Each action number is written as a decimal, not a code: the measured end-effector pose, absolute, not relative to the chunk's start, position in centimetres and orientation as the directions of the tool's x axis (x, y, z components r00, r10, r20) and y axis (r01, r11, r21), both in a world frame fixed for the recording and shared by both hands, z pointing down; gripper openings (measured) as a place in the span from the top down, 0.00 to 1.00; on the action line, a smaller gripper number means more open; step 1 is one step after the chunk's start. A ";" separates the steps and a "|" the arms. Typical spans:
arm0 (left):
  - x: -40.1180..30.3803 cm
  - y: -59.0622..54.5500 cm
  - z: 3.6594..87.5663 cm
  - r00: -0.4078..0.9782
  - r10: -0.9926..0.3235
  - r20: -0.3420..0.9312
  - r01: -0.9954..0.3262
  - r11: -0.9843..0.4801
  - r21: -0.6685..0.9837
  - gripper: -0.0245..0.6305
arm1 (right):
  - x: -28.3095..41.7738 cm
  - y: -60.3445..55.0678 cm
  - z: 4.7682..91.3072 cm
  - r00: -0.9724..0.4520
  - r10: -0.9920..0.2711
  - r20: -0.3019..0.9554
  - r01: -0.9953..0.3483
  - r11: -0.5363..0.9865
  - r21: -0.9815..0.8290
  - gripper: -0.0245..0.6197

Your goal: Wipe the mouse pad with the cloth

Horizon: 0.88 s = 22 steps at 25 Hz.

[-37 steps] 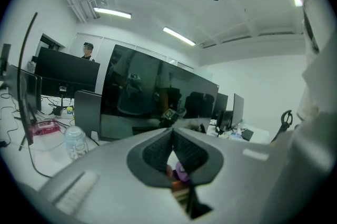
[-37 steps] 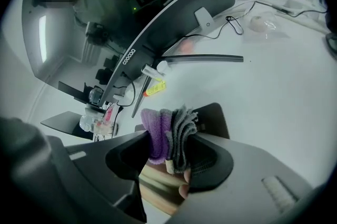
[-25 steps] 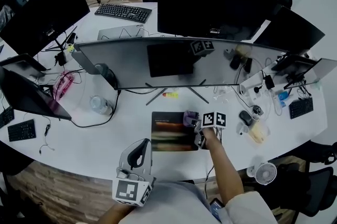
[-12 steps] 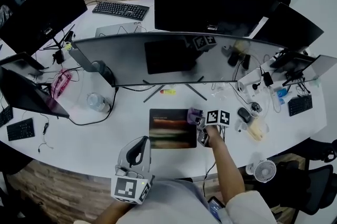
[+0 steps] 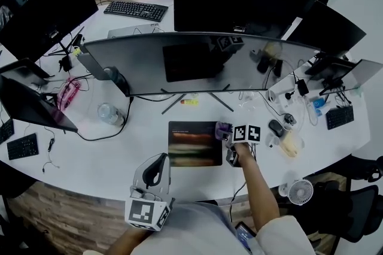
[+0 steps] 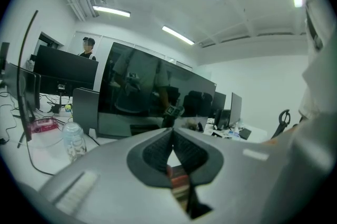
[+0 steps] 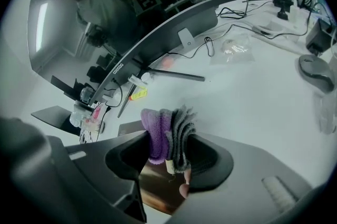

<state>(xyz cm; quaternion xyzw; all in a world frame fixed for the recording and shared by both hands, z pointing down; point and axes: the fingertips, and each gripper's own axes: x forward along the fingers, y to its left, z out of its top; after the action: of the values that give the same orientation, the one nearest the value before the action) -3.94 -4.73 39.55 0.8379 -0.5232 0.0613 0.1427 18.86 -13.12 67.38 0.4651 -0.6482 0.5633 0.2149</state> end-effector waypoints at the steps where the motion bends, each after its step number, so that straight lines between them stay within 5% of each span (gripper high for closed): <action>1: -3.9 -4.6 39.5 0.447 -0.859 0.250 -0.893 -0.415 0.175 0.96 | 18.9 -13.0 67.3 -0.473 -0.363 0.803 -0.846 -0.066 -0.529 0.65; 22: -5.2 -3.2 38.9 0.468 -0.855 0.223 -0.882 -0.433 0.189 0.96 | 13.5 -8.9 66.5 -0.504 -0.333 0.797 -0.836 -0.043 -0.546 0.65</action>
<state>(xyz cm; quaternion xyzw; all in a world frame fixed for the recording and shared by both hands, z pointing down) -5.19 -3.19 38.93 0.8451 -0.5138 0.0468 0.1401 13.55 -8.93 66.51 0.4461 -0.6552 0.5680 0.2217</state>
